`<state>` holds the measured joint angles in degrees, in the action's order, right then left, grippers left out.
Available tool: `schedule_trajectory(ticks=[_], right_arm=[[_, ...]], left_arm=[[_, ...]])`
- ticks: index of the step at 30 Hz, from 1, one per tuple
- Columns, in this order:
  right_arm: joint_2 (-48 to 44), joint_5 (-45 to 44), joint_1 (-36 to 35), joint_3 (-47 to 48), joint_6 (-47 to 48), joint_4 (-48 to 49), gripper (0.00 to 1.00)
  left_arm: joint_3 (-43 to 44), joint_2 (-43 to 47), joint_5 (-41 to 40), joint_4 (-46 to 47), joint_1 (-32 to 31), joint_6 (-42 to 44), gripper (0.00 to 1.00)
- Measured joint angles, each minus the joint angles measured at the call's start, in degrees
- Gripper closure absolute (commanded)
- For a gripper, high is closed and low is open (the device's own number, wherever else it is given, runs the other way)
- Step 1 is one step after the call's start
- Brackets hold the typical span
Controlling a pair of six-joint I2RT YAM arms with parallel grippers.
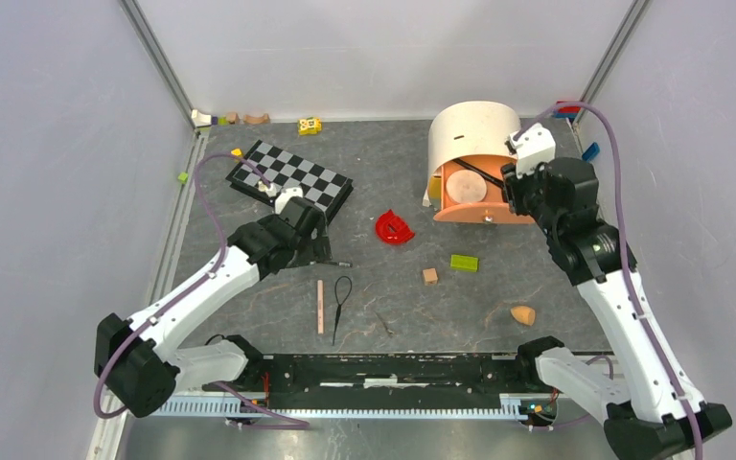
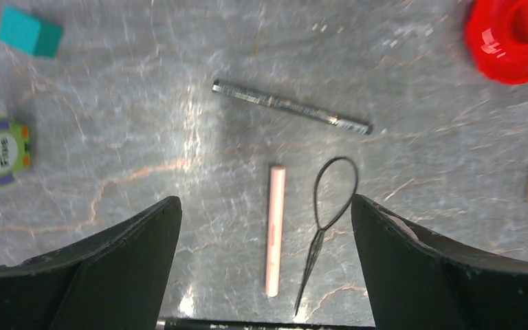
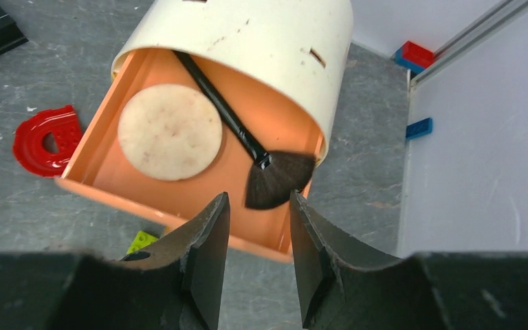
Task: Organize the makeup
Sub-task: Pick up the makeup tool from the corner of the board.
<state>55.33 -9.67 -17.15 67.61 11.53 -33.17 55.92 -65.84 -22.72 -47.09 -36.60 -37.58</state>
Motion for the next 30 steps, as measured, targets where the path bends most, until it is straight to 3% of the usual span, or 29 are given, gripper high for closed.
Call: schedule_trajectory(ticks=[4, 12, 23, 30], right_arm=[[-4.4, 1.2, 0.0, -4.5, -3.5, 0.1, 0.56], [-9.7, 4.2, 0.0, -11.5, -7.3, -1.2, 0.56], [-12.8, 5.9, 0.0, -16.8, -8.5, -1.6, 0.56], [-13.0, 6.5, 0.0, -16.8, -8.5, -1.6, 0.56]], left_arm=[[-3.5, -1.7, 0.9, -0.5, 0.0, -4.0, 0.04], [-9.3, -6.2, 5.3, 2.6, 0.1, -9.0, 0.23], [-18.6, -7.4, 12.3, 8.5, -1.6, -12.2, 0.40], [-18.6, -9.7, 11.9, 10.2, -4.5, -13.0, 0.67]])
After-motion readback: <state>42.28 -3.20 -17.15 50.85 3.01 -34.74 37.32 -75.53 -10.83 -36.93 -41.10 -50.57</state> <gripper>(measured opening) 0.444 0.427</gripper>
